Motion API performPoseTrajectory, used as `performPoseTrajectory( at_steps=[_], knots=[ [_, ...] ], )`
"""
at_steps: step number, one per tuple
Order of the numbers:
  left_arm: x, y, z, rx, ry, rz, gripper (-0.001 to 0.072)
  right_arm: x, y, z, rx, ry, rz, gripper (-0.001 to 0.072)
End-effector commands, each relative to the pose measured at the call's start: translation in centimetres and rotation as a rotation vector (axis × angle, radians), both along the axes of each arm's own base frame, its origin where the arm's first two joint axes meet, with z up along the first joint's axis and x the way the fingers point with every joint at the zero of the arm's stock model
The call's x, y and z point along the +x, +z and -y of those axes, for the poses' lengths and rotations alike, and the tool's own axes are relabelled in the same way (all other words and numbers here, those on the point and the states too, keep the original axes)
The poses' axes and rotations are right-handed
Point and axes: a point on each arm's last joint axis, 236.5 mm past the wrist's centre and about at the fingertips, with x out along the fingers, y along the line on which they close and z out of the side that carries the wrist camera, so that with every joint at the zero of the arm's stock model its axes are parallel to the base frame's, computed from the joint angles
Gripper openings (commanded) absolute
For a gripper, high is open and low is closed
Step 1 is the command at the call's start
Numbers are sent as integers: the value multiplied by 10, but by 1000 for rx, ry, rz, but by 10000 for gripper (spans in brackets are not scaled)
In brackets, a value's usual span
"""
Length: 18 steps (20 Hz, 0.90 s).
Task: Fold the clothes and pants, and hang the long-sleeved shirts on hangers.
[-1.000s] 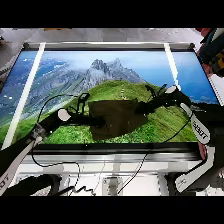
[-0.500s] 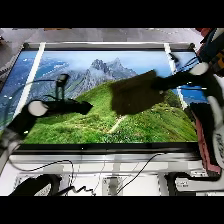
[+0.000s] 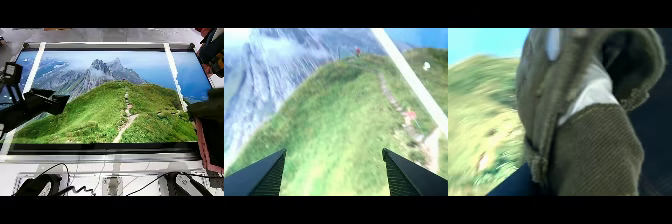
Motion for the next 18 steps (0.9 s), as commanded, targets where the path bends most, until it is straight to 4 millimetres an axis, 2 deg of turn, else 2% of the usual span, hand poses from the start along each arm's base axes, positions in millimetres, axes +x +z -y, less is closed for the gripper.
performPoseTrajectory(
  at_steps=[1, 3, 4, 6, 7, 8, 9, 12, 13, 15, 16, 18],
  knots=[
    [-6, 10, -4, 9, 8, 34, 691, -111, 5, 54, -12, -465, -43, 46],
    [-6, 10, -4, 9, 8, 35, 691, -159, 7, 73, -37, -647, -50, 47],
    [-6, 10, -4, 9, 8, 35, 691, -178, 6, 76, -24, -733, -39, 47],
    [-6, 10, -4, 9, 8, 35, 691, -199, -4, 78, 15, -820, -46, 56],
    [-6, 10, -4, 9, 8, 35, 691, -200, -10, 77, 35, -825, -54, 146],
    [-6, 10, -4, 9, 8, 35, 692, -197, -17, 75, 55, -816, -55, 322],
    [-6, 10, -4, 9, 8, 35, 691, -190, -22, 74, 75, -794, -45, 390],
    [-6, 10, -4, 9, 8, 35, 691, -171, -32, 74, 80, -708, -40, 386],
    [-6, 10, -4, 9, 8, 35, 691, -160, -34, 73, 70, -659, -36, 366],
    [-6, 10, -4, 9, 8, 35, 691, -114, -30, 64, 34, -481, -8, 274],
    [-6, 10, -4, 9, 8, 35, 691, -81, -26, 51, 2, -339, 3, 207],
    [-6, 10, -4, 9, 8, 35, 691, -23, -21, 9, -75, -28, -16, 81]
  ],
)
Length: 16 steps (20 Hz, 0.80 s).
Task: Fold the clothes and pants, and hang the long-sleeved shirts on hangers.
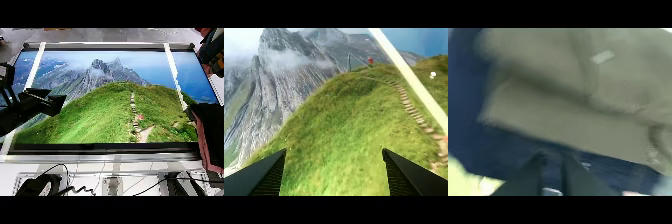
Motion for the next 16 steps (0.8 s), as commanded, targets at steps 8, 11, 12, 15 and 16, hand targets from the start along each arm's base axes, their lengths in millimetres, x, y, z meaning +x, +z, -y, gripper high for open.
performPoseTrajectory(
  at_steps=[8, 11, 12, 15, 16],
  knots=[
    [0, 0, 0, 0, 1, 1, 691, 175, 20, -227, -301, 1128, -13, 47],
    [0, 0, 0, 0, 1, 1, 692, 182, 19, -255, -297, 1203, 10, 46],
    [0, 0, 0, 0, 1, 1, 692, 182, 17, -262, -284, 1218, 16, 47],
    [0, 0, 0, 0, 1, 1, 692, 182, 14, -270, -250, 1231, 35, 47],
    [0, 0, 0, 0, 1, 1, 692, 182, 14, -271, -247, 1229, 36, 47]
  ],
)
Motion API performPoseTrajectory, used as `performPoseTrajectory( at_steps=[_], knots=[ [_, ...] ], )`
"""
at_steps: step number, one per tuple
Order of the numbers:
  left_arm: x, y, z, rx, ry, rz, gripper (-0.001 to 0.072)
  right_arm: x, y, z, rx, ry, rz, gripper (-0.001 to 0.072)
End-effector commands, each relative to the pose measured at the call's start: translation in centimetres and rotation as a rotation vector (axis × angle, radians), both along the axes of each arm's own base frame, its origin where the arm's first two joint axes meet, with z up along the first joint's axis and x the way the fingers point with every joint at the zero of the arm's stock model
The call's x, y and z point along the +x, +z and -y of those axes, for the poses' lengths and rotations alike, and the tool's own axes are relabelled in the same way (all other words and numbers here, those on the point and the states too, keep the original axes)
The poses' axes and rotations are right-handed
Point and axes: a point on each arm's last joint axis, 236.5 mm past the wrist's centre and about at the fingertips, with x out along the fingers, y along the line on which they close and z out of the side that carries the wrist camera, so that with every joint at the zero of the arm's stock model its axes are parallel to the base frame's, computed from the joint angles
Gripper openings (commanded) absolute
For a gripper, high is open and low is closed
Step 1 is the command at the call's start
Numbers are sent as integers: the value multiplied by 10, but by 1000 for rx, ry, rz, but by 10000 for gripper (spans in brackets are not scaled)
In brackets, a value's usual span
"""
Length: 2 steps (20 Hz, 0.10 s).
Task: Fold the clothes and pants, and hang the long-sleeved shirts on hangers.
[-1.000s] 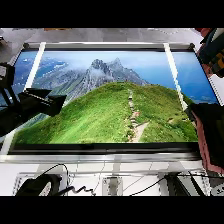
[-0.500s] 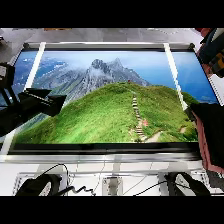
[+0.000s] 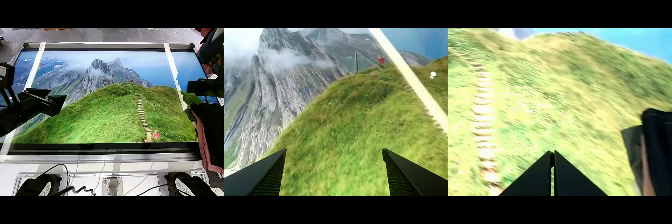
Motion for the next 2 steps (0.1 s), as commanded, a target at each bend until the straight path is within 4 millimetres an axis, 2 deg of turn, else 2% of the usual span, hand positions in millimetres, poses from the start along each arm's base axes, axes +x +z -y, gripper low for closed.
performPoseTrajectory(
  at_steps=[1, 2],
  knots=[
    [0, 0, 0, 0, 1, 1, 691, 2, -1, -15, 24, 38, 3, 47],
    [0, 0, 0, 0, 1, 1, 691, 2, -1, -15, 24, 37, 4, 48]
  ],
)
